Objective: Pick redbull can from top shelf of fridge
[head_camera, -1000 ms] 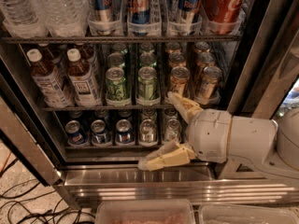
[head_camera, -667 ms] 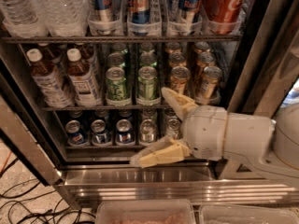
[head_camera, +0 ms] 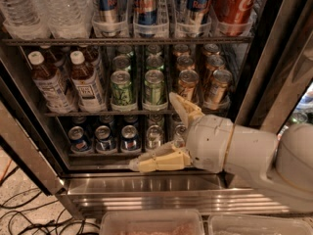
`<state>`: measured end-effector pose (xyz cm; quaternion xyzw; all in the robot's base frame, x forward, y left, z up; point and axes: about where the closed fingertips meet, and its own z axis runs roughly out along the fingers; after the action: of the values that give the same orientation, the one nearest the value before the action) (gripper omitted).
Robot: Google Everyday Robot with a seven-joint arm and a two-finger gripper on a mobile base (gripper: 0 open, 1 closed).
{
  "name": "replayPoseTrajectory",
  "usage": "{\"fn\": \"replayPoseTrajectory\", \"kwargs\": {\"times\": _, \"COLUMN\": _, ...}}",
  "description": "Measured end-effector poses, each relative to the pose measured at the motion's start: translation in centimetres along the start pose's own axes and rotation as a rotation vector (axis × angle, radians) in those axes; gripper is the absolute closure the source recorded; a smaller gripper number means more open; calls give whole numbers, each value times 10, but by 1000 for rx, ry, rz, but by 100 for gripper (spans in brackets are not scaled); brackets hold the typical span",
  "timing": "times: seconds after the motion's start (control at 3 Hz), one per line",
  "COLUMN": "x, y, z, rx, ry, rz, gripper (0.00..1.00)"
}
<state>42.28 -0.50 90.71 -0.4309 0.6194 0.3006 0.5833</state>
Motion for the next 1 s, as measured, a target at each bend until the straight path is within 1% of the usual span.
{"fn": "replayPoseTrajectory", "kwargs": {"times": 0.33, "x": -4, "y": -7, "z": 8, "rx": 130, "ry": -51, "rz": 63, "gripper": 0}}
{"fn": "replayPoseTrajectory", "kwargs": {"times": 0.67, "x": -3, "y": -20, "z": 1, "rx": 265, "ry": -12, "rz": 104, "gripper": 0}}
{"fn": "replayPoseTrajectory", "kwargs": {"times": 1.0, "x": -12, "y": -38, "z": -29, "rx": 359, "ry": 89, "rz": 121, "gripper": 0}}
